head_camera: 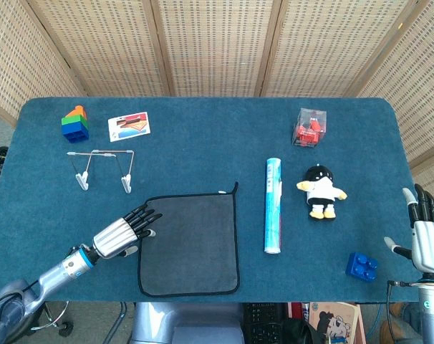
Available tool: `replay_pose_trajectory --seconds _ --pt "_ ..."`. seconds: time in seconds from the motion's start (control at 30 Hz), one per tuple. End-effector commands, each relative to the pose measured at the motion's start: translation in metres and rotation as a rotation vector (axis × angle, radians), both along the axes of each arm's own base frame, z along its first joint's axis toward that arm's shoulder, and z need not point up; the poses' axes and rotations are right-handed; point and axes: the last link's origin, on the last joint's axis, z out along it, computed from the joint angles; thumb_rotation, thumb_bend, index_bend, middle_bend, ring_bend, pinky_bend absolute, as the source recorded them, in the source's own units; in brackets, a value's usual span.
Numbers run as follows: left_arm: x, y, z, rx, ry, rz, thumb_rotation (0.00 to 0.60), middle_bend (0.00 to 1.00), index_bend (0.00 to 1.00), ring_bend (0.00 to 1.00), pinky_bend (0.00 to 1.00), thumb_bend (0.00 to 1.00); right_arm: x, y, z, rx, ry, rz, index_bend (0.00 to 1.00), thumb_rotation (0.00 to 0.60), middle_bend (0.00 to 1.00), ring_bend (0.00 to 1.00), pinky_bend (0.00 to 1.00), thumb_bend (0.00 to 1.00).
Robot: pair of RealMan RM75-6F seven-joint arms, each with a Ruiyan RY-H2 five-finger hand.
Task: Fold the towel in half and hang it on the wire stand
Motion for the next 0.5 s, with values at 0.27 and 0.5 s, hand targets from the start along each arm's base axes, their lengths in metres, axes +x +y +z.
replay_pose_trajectory --seconds 0.27,0.5 --pt "0.003 0.002 -0.009 -0.008 0.033 -0.012 0.6 0.03 0.35 0.0 0.0 0.25 -0.002 0.0 0.002 -0.005 -0.004 -0.008 0.0 0.6 0.0 0.0 0.0 0.0" --pt "0.007 0.002 -0.013 -0.009 0.024 -0.009 0.6 0.03 0.37 0.0 0.0 0.34 -0.003 0.0 0.004 -0.003 -0.013 -0.011 0.0 0.6 0.0 0.0 0.0 0.0"
